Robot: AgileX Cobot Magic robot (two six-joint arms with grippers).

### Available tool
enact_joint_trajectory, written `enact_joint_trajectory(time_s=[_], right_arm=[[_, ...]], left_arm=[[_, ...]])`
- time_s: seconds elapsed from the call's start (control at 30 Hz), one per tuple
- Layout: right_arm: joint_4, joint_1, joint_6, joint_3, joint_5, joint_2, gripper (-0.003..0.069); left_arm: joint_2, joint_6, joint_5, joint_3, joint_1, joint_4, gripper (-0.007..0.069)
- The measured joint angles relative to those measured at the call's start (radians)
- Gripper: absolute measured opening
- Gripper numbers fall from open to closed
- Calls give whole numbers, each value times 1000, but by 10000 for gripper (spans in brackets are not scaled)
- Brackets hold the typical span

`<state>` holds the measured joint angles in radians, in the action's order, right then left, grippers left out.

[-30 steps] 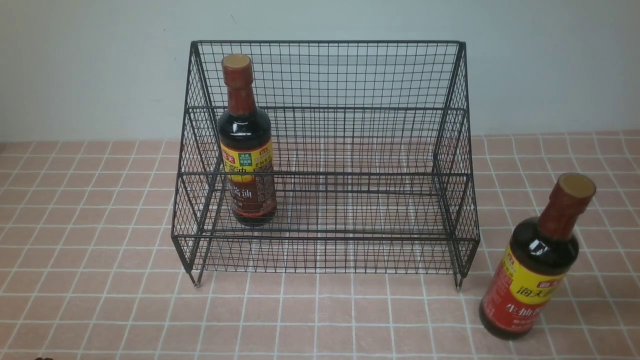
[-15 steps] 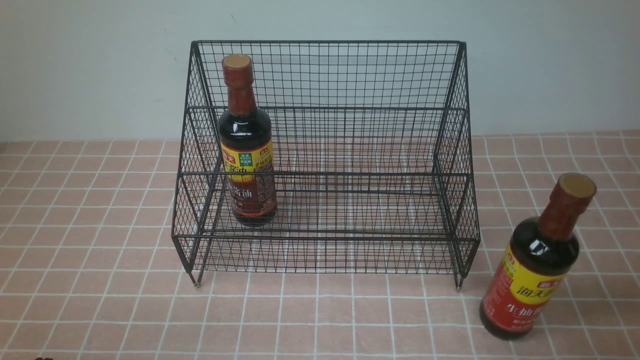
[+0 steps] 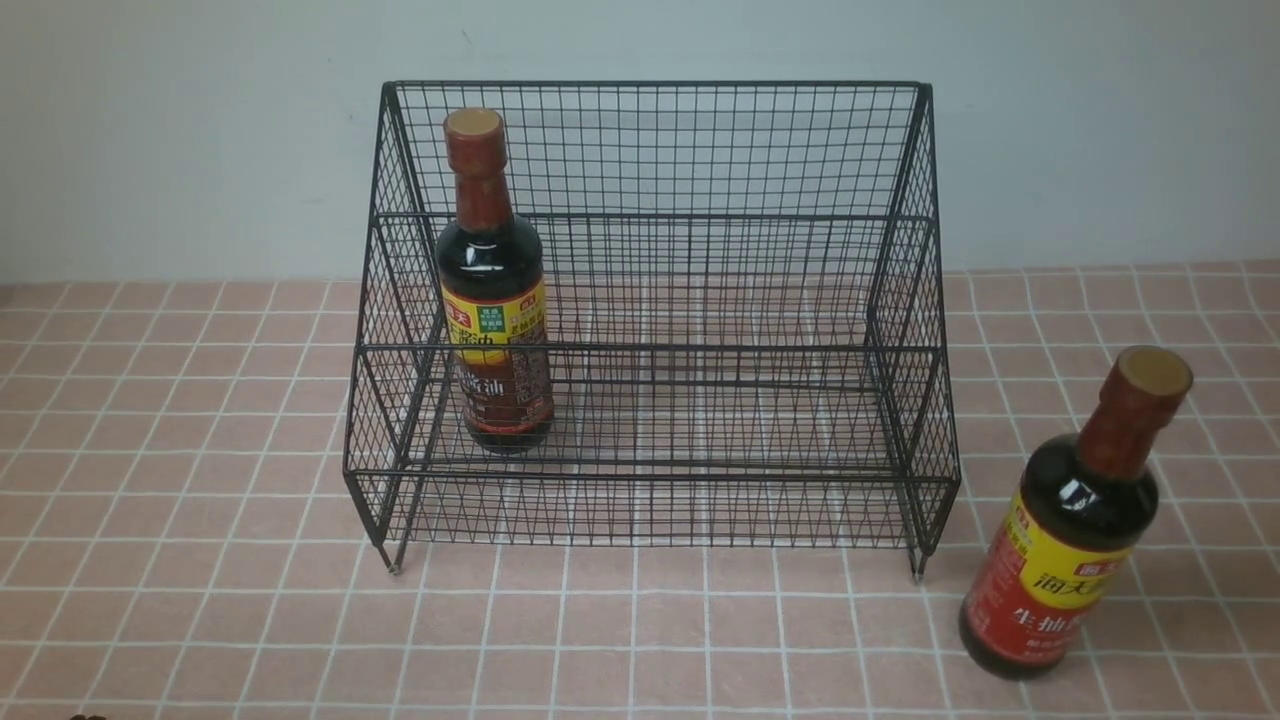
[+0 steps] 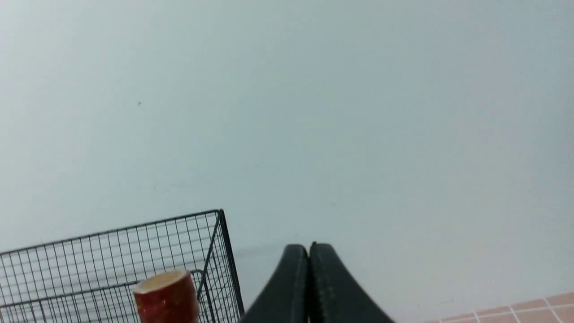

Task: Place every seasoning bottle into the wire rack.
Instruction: Use the right arm to grab the condiment bottle closest to it

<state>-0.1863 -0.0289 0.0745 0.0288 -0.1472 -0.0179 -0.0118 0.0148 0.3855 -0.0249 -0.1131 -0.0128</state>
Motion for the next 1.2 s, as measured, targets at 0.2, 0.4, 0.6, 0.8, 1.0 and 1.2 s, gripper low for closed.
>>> enact_joint_trajectory(time_s=[0.2,0.4,0.6,0.8,1.0,1.2], right_arm=[[-14,0,81,0,-112,0,-15],[117,0,217,-136,-162,73,-15],[359,0,339,-443,24,334,-15],[475,0,472,-541,231,578,-15],[480,0,487,-426,222,609,-15],[510,0,490,-255,84,605,-15]], left_arm=[[0,0,0,0,0,0,-7],[0,0,0,0,0,0,-7],[0,0,0,0,0,0,-7],[0,0,0,0,0,0,-7],[0,0,0,0,0,0,-7],[0,0,0,0,0,0,-7]])
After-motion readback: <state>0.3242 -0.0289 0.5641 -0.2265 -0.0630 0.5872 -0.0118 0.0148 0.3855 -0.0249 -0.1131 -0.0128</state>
